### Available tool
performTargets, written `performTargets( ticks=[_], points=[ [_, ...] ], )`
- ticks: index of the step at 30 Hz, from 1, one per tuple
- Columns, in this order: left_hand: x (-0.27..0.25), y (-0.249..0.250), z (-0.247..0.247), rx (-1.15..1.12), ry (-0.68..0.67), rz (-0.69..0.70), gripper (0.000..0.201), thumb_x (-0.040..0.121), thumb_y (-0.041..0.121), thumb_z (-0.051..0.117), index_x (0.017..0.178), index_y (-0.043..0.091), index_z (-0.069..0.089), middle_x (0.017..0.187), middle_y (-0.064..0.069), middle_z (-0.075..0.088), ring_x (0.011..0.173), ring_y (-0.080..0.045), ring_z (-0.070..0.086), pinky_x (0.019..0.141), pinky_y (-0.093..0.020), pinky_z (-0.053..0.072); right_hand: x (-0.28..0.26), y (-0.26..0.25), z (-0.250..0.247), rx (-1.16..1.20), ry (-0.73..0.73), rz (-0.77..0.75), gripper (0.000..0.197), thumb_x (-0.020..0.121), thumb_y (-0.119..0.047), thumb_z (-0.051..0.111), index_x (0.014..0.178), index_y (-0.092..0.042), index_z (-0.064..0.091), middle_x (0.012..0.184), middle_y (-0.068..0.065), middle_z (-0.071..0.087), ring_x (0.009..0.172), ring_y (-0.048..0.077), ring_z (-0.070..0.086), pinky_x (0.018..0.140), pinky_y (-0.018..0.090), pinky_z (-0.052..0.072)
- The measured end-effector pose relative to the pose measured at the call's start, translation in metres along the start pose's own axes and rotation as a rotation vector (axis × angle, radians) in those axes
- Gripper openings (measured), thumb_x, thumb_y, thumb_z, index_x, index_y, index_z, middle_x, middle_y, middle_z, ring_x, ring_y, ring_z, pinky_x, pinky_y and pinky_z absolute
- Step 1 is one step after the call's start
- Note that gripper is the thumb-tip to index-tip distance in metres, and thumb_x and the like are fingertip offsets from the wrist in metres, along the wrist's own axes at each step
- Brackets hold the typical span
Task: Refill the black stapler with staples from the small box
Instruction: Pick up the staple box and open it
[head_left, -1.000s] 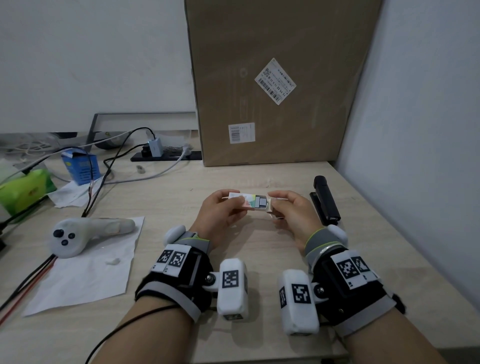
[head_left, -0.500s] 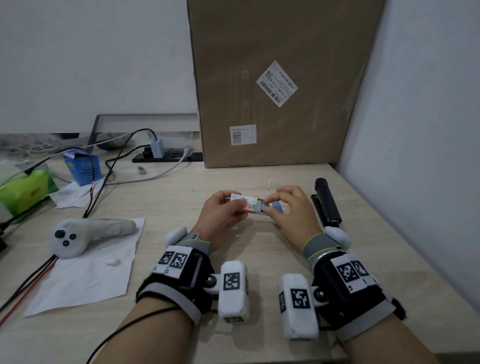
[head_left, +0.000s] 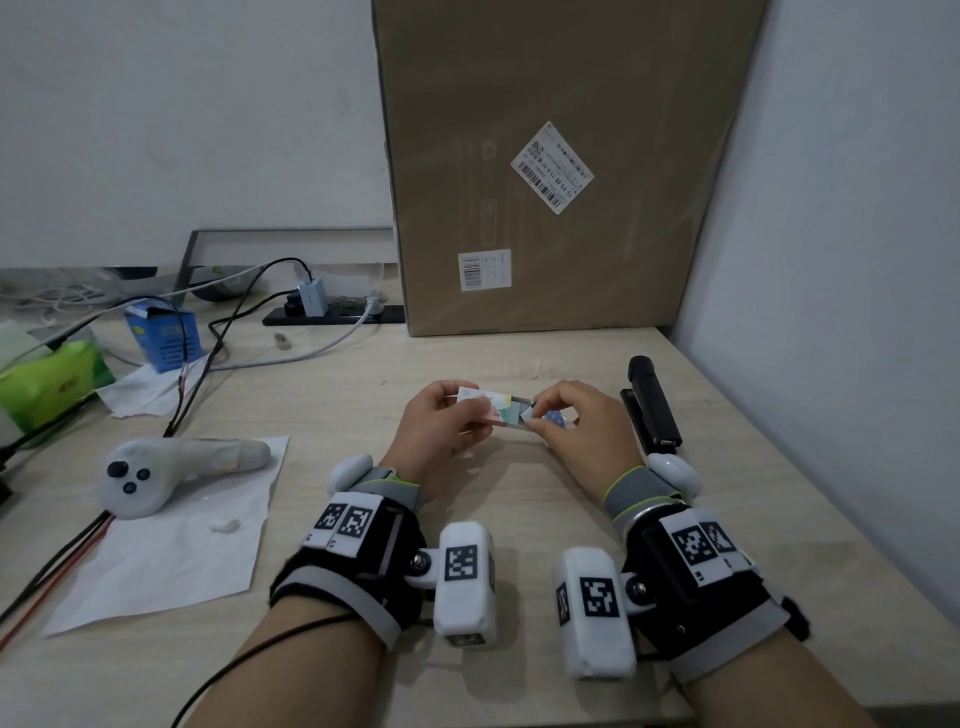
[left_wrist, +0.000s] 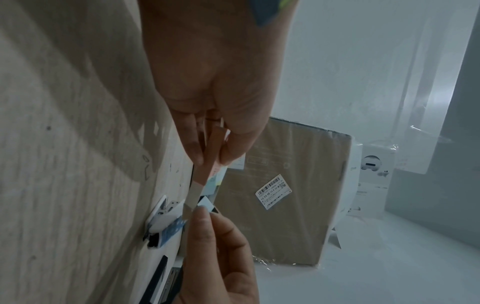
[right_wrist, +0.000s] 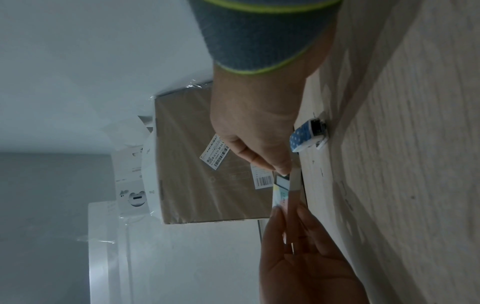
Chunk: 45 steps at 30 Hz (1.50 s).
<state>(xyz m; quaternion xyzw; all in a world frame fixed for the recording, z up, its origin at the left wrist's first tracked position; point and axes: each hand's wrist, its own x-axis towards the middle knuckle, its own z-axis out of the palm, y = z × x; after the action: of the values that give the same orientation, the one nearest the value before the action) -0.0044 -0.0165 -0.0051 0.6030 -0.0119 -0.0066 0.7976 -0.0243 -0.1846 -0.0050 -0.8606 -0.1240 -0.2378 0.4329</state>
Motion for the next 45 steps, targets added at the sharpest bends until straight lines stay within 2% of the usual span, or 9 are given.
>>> performTargets(
  ticks=[3,9,12,15,27,31,35,39,45],
  points=[
    [0.0,0.0,0.001,-0.012,-0.005,0.0,0.015,0.085,0.003,0.061,0.099,0.005,0.057,0.098,-0.017,0.063,0.079,-0.022,0.065,0.065,-0.023,0.057,0.0,-0.003,-0.001,0.002,0.019,-0.003,0.008,0.074,-0.011,0.07,0.079,-0.01,0.064,0.085,0.003,0.068,0.083,0.019,0.059,0.063,0.023,0.04],
    [0.0,0.0,0.001,-0.027,-0.01,0.008,0.013,0.085,0.002,0.061,0.098,0.006,0.057,0.094,-0.014,0.063,0.074,-0.018,0.065,0.063,-0.022,0.056,0.001,-0.002,-0.001,0.024,0.012,0.021,0.036,0.074,-0.011,0.071,0.11,-0.016,0.063,0.092,-0.004,0.064,0.089,0.015,0.055,0.068,0.014,0.036],
    [0.001,0.0,0.001,-0.028,-0.008,0.002,0.016,0.085,0.002,0.061,0.1,0.005,0.057,0.096,-0.016,0.063,0.075,-0.019,0.065,0.062,-0.022,0.056,0.003,0.001,0.001,-0.007,0.014,0.009,0.027,0.076,-0.011,0.07,0.103,-0.011,0.07,0.099,0.003,0.068,0.092,0.018,0.057,0.071,0.021,0.037],
    [0.001,-0.001,0.001,-0.022,-0.007,-0.007,0.016,0.085,0.003,0.061,0.101,0.004,0.057,0.098,-0.017,0.062,0.076,-0.02,0.065,0.062,-0.022,0.056,0.003,0.002,0.002,0.014,0.039,0.005,0.018,0.074,-0.009,0.072,0.092,-0.008,0.073,0.095,0.005,0.068,0.089,0.017,0.059,0.068,0.012,0.038],
    [0.006,-0.003,-0.003,-0.034,0.08,0.006,0.022,0.085,0.006,0.062,0.106,0.001,0.056,0.1,-0.016,0.063,0.077,-0.018,0.065,0.062,-0.021,0.056,0.003,0.0,0.0,0.153,0.165,0.064,0.003,0.075,-0.013,0.072,0.073,-0.013,0.069,0.074,-0.008,0.065,0.069,-0.002,0.057,0.062,0.006,0.04],
    [0.011,-0.004,-0.009,-0.064,0.21,0.019,0.028,0.086,0.007,0.06,0.113,0.001,0.054,0.107,-0.018,0.062,0.08,-0.02,0.065,0.058,-0.02,0.054,-0.001,-0.005,0.002,0.25,-0.005,0.201,0.006,0.073,-0.018,0.075,0.071,-0.016,0.07,0.066,-0.01,0.062,0.064,0.008,0.054,0.061,0.024,0.047],
    [0.013,-0.005,-0.009,-0.06,0.234,0.023,0.022,0.086,0.01,0.059,0.108,0.007,0.054,0.103,-0.016,0.063,0.073,-0.016,0.063,0.058,-0.021,0.051,-0.006,-0.007,0.004,0.129,-0.202,0.189,0.01,0.068,-0.024,0.08,0.07,-0.016,0.072,0.058,-0.011,0.05,0.052,0.006,0.04,0.052,0.017,0.036],
    [0.012,-0.005,-0.008,-0.047,0.222,0.007,0.023,0.086,0.011,0.059,0.108,0.009,0.054,0.101,-0.016,0.064,0.072,-0.016,0.063,0.059,-0.023,0.049,-0.006,-0.003,0.004,0.033,-0.332,0.212,0.012,0.065,-0.028,0.081,0.071,-0.02,0.074,0.082,-0.004,0.062,0.075,0.009,0.054,0.071,0.025,0.046],
    [0.009,-0.003,-0.007,-0.052,0.188,-0.002,0.024,0.086,0.009,0.058,0.109,0.007,0.055,0.097,-0.016,0.066,0.07,-0.014,0.065,0.058,-0.024,0.046,-0.004,-0.002,0.003,0.057,-0.206,0.183,0.006,0.078,-0.018,0.07,0.08,-0.017,0.075,0.074,-0.013,0.062,0.073,0.009,0.054,0.076,0.03,0.047]
  ],
)
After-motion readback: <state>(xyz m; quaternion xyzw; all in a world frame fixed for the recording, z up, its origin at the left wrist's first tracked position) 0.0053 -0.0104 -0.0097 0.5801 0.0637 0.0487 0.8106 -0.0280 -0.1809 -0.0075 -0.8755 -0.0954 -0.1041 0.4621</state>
